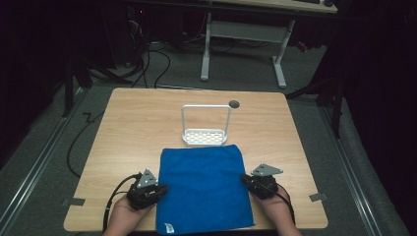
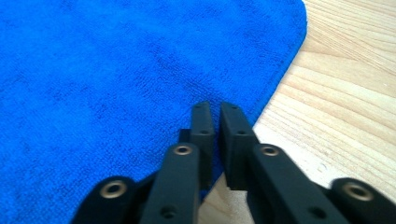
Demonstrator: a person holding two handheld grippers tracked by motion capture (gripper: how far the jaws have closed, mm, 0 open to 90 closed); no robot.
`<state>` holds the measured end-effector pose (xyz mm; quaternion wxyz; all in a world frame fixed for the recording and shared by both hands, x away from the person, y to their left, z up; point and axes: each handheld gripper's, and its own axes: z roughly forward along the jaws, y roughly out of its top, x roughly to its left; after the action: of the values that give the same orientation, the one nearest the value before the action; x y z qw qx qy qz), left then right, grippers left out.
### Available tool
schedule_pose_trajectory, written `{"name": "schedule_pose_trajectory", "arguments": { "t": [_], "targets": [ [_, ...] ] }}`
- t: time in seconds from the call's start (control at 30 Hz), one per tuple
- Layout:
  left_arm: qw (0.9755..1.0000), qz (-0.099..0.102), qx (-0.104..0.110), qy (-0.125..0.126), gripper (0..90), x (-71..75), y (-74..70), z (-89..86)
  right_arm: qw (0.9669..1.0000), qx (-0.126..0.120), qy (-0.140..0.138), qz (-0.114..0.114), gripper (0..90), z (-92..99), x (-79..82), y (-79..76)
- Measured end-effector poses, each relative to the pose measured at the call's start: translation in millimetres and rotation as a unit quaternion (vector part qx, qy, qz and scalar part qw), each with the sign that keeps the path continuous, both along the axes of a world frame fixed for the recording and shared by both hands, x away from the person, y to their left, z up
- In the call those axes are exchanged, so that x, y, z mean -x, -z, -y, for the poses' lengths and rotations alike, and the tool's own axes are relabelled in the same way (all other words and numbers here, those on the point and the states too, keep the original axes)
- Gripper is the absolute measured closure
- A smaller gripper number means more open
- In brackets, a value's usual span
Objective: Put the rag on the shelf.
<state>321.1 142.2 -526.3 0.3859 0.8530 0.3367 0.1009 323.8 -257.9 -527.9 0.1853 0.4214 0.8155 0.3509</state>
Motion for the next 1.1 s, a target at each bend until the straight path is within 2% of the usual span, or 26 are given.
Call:
{"name": "schedule_pose_trajectory", "arguments": {
  "t": [0.17, 0.2, 0.23, 0.27, 0.4, 0.47, 0.5, 0.6, 0.63, 0.7, 0.73, 0.8, 0.87, 0.9, 0.93, 1.03, 1.1],
  "targets": [
    [0.9978, 0.029, 0.037, -0.047, 70.7, -4.7, -6.5, -12.9, 0.9995, -0.022, 0.015, 0.018, 75.3, 6.0, 0.5, -4.1],
    [0.9978, 0.029, 0.037, -0.047, 69.1, -4.7, -6.5, -12.9, 0.9995, -0.022, 0.015, 0.018, 75.3, 6.0, 0.5, -4.1],
    [0.9963, 0.039, 0.044, -0.062, 67.7, -7.9, -6.6, -15.5, 0.9993, -0.024, 0.021, 0.021, 72.3, 8.1, -0.6, -3.0],
    [0.9963, 0.039, 0.044, -0.062, 67.1, -7.9, -6.6, -15.5, 0.9992, -0.025, 0.024, 0.02, 71.8, 8.4, -1.0, -2.6],
    [0.9929, 0.056, 0.056, -0.088, 65.6, -19.4, -5.4, -16.4, 0.9989, -0.026, 0.028, 0.027, 70.0, 9.4, -2.1, -2.6],
    [0.9918, 0.068, 0.042, -0.1, 66.0, -30.6, -5.2, -13.5, 0.9985, -0.03, 0.029, 0.036, 68.6, 8.8, -1.1, -4.0],
    [0.9918, 0.068, 0.042, -0.1, 66.5, -30.6, -5.2, -13.5, 0.9984, -0.029, 0.027, 0.04, 67.9, 8.6, -0.8, -4.2],
    [0.9907, 0.068, 0.037, -0.112, 67.0, -47.3, -0.6, -9.9, 0.9984, -0.03, 0.024, 0.042, 67.6, 7.7, 0.3, -4.6],
    [0.9907, 0.068, 0.037, -0.112, 66.8, -47.3, -0.6, -9.9, 0.9984, -0.03, 0.024, 0.042, 67.6, 7.7, 0.3, -4.6],
    [0.9893, 0.069, 0.033, -0.124, 66.1, -62.1, 4.2, -7.1, 0.9983, -0.031, 0.023, 0.043, 67.3, 7.8, 0.4, -5.1],
    [0.9893, 0.069, 0.033, -0.124, 65.5, -62.1, 4.2, -7.1, 0.9983, -0.031, 0.023, 0.043, 67.3, 7.8, 0.4, -5.1],
    [0.9884, 0.071, 0.028, -0.131, 65.1, -75.2, 4.8, -4.2, 0.9982, -0.035, 0.025, 0.042, 67.2, 8.3, 0.8, -5.6],
    [0.9877, 0.061, 0.031, -0.14, 65.3, -84.7, 5.9, -3.1, 0.9981, -0.036, 0.024, 0.044, 67.2, 8.7, 0.9, -6.1],
    [0.9877, 0.061, 0.031, -0.14, 65.9, -84.7, 5.9, -3.1, 0.9981, -0.036, 0.025, 0.044, 67.0, 8.6, 1.0, -6.4],
    [0.9886, 0.047, 0.029, -0.14, 66.2, -95.2, 6.2, -1.8, 0.998, -0.036, 0.025, 0.046, 66.8, 8.4, 0.9, -6.7],
    [0.9883, 0.045, 0.027, -0.143, 65.9, -106.9, 5.8, 2.3, 0.9979, -0.037, 0.025, 0.048, 66.5, 7.6, 0.9, -7.5],
    [0.9867, 0.05, 0.037, -0.15, 65.9, -110.0, 5.8, 3.3, 0.9977, -0.038, 0.025, 0.051, 65.9, 7.6, 1.1, -8.3]
  ]
}}
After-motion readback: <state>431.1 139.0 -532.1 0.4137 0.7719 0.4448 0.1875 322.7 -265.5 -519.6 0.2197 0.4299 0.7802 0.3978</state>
